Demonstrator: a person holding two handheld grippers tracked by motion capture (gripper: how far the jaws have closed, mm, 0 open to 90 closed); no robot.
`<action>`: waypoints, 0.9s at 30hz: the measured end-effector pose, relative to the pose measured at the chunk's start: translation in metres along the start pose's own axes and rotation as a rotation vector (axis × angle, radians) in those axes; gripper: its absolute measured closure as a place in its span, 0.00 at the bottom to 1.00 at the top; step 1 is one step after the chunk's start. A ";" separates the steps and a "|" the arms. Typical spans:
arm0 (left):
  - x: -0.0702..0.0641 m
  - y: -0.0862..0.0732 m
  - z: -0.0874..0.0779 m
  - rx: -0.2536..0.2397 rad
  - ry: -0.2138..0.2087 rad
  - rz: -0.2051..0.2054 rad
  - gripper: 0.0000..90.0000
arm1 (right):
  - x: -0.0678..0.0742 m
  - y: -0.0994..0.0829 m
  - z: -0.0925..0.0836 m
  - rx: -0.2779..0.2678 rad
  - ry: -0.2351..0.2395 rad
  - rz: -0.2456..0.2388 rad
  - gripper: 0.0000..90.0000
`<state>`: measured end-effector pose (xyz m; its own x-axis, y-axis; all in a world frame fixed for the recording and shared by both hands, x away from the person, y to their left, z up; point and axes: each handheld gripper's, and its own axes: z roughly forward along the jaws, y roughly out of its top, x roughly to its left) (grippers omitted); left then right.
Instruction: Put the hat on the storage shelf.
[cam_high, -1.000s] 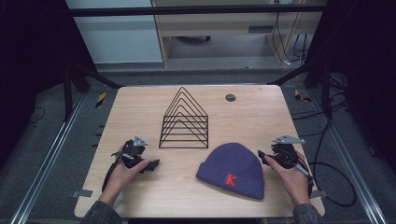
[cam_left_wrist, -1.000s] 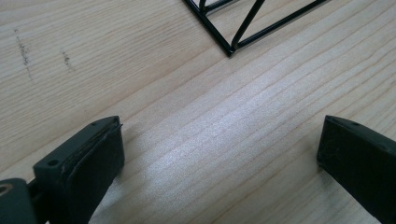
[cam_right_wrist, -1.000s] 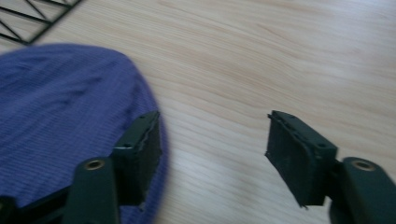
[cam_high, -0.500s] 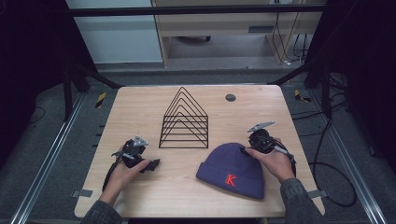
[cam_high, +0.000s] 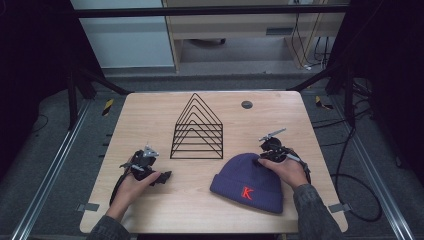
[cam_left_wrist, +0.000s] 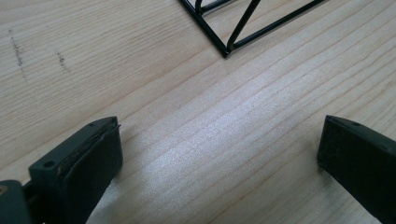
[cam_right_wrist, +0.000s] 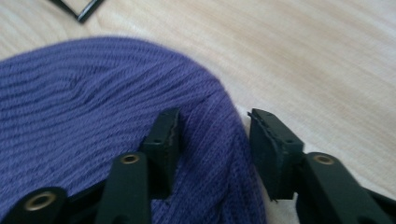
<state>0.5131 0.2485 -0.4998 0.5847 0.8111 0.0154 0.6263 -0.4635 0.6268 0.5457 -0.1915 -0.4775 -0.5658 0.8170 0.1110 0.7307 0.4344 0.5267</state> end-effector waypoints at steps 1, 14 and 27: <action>0.000 0.000 0.000 0.001 -0.001 0.001 0.00 | 0.001 0.001 0.000 0.007 0.003 -0.002 0.67; 0.003 0.000 -0.002 -0.004 -0.002 0.012 0.02 | 0.025 0.007 -0.044 -0.100 0.026 -0.106 0.88; -0.002 0.002 -0.023 -0.102 -0.017 0.011 0.07 | 0.065 0.006 -0.111 -0.264 0.011 -0.242 0.90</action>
<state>0.5014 0.2542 -0.4802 0.6008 0.7993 0.0099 0.5643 -0.4329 0.7029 0.4714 -0.1778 -0.3738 -0.7156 0.6976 -0.0347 0.4523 0.5006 0.7381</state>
